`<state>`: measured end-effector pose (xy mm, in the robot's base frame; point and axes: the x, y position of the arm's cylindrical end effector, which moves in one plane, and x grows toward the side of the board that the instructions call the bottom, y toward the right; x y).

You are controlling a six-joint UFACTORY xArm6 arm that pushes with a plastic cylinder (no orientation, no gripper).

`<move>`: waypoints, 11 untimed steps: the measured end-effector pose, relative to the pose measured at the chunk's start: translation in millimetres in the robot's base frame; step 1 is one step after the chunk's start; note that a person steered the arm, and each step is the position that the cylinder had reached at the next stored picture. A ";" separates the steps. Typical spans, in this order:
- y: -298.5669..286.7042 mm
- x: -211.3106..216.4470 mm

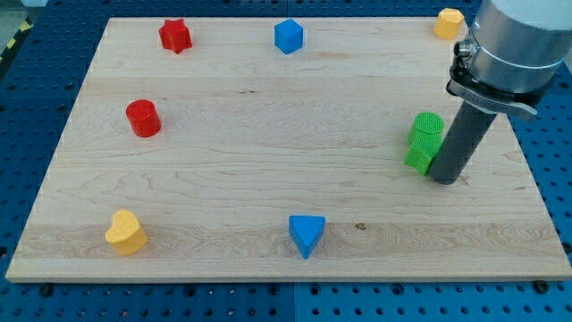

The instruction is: Move your arm above the yellow heart

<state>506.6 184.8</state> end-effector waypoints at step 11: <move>-356.9 20.9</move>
